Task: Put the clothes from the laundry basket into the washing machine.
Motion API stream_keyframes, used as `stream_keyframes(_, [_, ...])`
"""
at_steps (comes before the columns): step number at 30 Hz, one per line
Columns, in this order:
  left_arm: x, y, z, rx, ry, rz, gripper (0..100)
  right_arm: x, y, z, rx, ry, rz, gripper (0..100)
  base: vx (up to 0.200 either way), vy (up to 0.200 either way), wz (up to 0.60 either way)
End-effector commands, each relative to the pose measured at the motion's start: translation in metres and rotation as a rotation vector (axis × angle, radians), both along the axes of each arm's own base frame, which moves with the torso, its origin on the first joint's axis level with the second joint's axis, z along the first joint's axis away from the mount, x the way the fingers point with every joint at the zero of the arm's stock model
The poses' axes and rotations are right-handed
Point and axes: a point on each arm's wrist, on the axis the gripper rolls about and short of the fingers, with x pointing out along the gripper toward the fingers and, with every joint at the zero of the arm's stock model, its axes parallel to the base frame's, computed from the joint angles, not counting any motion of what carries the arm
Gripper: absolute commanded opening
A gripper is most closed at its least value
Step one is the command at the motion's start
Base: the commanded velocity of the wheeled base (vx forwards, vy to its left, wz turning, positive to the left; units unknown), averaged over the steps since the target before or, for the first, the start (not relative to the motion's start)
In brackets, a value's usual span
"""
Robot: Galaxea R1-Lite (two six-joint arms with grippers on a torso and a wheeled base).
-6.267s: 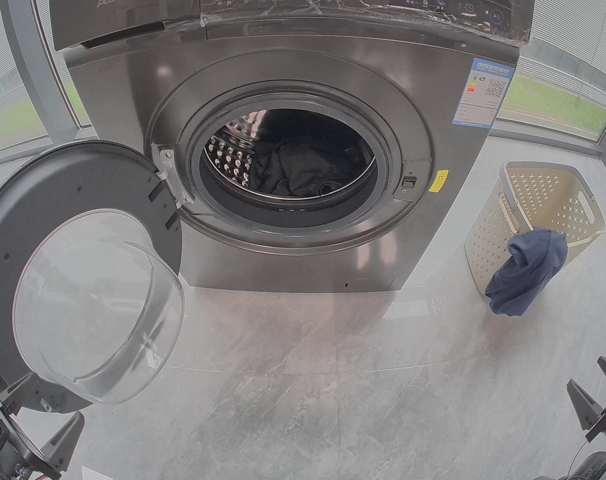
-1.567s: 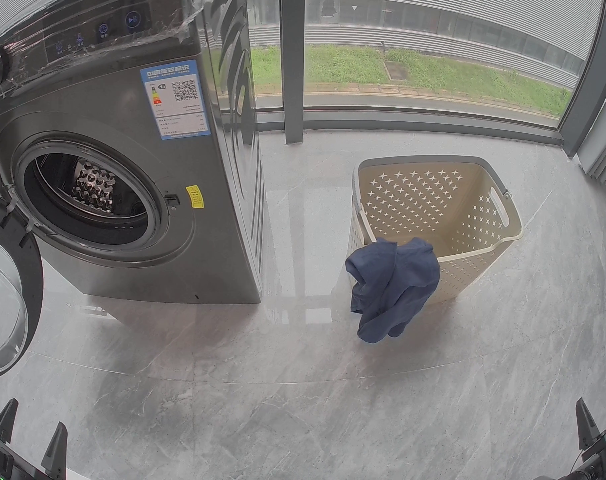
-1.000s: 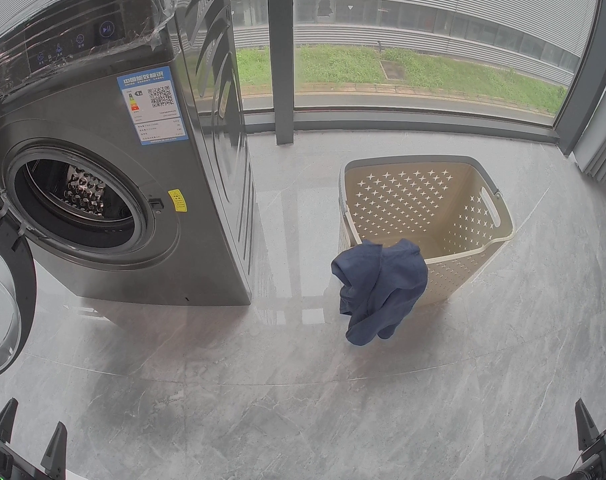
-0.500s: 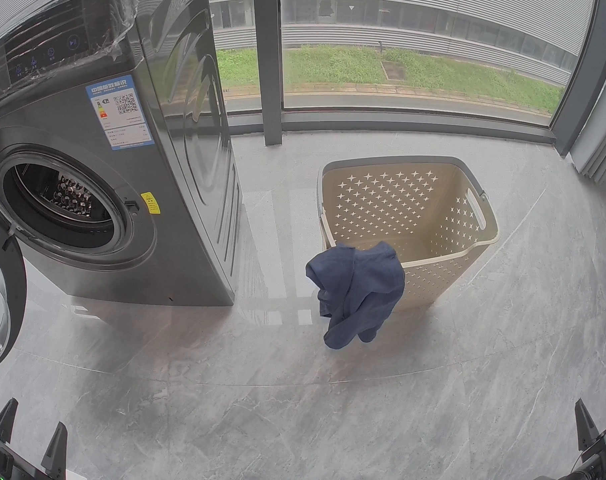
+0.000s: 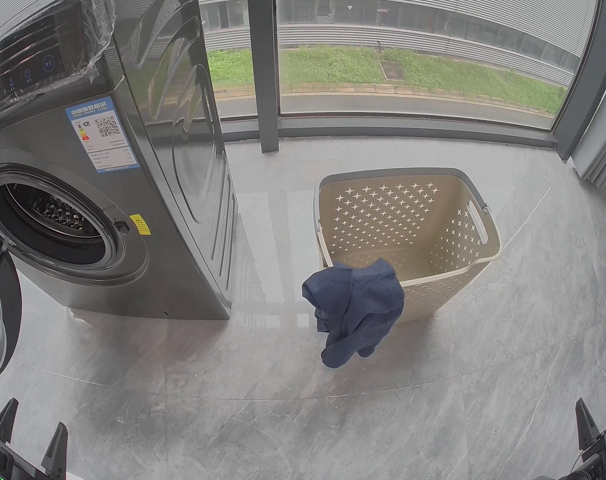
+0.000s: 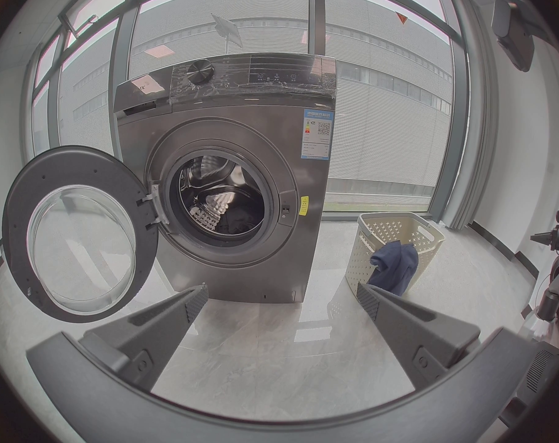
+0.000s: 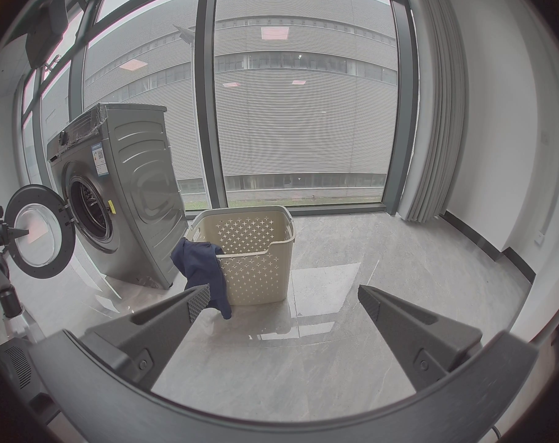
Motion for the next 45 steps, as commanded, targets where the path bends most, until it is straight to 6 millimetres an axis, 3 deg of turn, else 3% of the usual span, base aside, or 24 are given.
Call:
stream_keyframes(1, [0.0, 0.0, -0.005, -0.001, 0.002, 0.001, 100, 0.0, 0.0, -0.005, 0.001, 0.001, -0.001, 100, 0.0, -0.2, 0.0])
stream_keyframes(10, [0.0, 0.0, -0.005, -0.001, 0.002, 0.001, 100, -0.001, 0.0, -0.002, 0.004, -0.022, 0.0, 100, 0.0, -0.133, 0.0])
stream_keyframes(13, [0.0, 0.0, -0.005, -0.001, 0.002, 0.001, 100, -0.009, 0.0, 0.026, 0.003, -0.146, -0.001, 100, 0.0, 0.0, 0.0])
stream_keyframes(14, [0.0, 0.0, -0.005, 0.002, 0.002, 0.001, 100, -0.018, 0.0, 0.05, 0.002, -0.217, -0.004, 100, 0.0, 0.0, 0.0])
stream_keyframes(18, [0.0, 0.0, -0.005, 0.003, 0.002, 0.001, 100, -0.008, 0.0, 0.064, -0.002, -0.088, 0.011, 100, 0.0, 0.0, 0.0])
stream_keyframes(22, [0.0, 0.0, -0.005, 0.003, 0.002, 0.001, 100, 0.039, 0.003, 0.064, 0.026, 0.214, 0.174, 100, 0.0, 0.0, 0.0])
stream_keyframes(26, [0.0, 0.0, -0.005, -0.001, 0.002, 0.001, 100, 0.092, 0.012, 0.072, 0.08, 0.338, 0.283, 100, 0.0, 0.0, 0.0])
stream_keyframes(27, [0.0, 0.0, -0.005, -0.001, 0.002, 0.001, 100, 0.092, 0.012, 0.072, 0.08, 0.338, 0.283, 100, 0.0, 0.0, 0.0])
stream_keyframes(28, [0.0, 0.0, -0.005, 0.0, 0.002, 0.001, 100, 0.119, 0.022, 0.07, 0.097, 0.364, 0.343, 100, 0.0, 0.0, 0.0])
stream_keyframes(29, [0.0, 0.0, -0.005, 0.0, 0.002, 0.001, 100, 0.129, 0.027, 0.067, 0.113, 0.388, 0.362, 100, 0.0, 0.0, 0.0])
stream_keyframes(35, [0.0, 0.0, -0.005, 0.002, 0.002, 0.001, 100, 0.161, 0.055, 0.045, 0.152, 0.529, 0.392, 100, 0.0, 0.0, 0.0])
stream_keyframes(40, [0.0, 0.0, -0.005, 0.005, 0.002, 0.001, 100, 0.18, 0.075, 0.038, 0.144, 0.515, 0.442, 100, 0.0, 0.0, 0.0])
stream_keyframes(45, [0.0, 0.0, -0.005, 0.006, 0.002, -0.001, 100, 0.214, 0.095, 0.02, 0.132, 0.469, 0.438, 100, 0.0, 0.0, 0.0])
